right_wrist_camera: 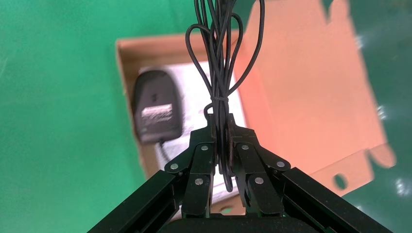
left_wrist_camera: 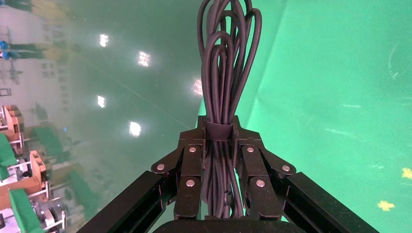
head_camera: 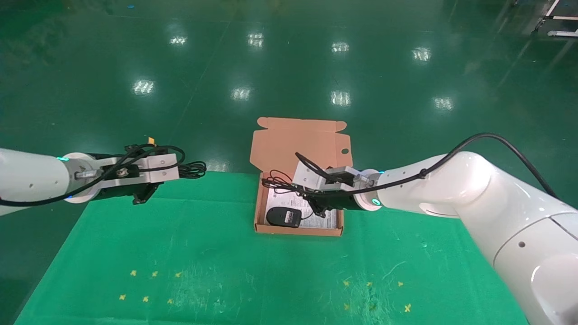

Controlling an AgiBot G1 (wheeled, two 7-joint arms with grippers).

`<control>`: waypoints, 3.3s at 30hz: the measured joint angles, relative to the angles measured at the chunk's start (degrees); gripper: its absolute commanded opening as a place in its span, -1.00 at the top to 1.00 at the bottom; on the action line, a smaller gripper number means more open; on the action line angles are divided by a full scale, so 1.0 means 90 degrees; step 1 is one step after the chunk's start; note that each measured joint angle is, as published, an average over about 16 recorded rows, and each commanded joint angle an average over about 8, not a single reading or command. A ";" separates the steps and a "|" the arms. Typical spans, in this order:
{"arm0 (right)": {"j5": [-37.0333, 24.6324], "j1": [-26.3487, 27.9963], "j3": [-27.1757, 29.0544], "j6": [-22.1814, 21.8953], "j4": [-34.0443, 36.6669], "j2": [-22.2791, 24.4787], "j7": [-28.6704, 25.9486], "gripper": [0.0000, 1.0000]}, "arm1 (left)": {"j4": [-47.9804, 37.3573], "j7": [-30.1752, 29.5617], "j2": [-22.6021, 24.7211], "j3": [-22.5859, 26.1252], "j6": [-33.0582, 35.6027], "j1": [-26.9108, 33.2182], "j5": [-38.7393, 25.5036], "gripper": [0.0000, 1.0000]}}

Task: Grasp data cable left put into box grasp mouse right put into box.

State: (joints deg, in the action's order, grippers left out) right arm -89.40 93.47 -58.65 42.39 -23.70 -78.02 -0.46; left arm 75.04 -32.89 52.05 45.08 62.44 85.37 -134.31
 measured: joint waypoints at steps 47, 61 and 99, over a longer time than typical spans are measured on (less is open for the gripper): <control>-0.1065 0.0278 -0.0345 0.0171 -0.3890 0.3790 -0.2375 -1.00 | -0.3822 0.4400 0.2940 0.1355 -0.3526 -0.0143 0.3121 1.00; -0.1333 0.0176 -0.0374 0.0145 -0.4642 0.4238 -0.2899 -1.00 | -0.4015 0.4551 0.2979 0.2002 -0.3924 -0.0020 0.3687 -1.00; -0.1405 0.0448 -0.0083 -0.0132 -0.5170 0.4575 -0.2514 -1.00 | -0.3547 0.3837 0.2100 0.1356 -0.3673 0.0693 0.4152 -1.00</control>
State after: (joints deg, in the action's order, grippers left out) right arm -102.04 97.51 -59.40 41.20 -70.23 -36.85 -23.08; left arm 43.12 1.64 70.95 57.29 29.38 91.61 -96.94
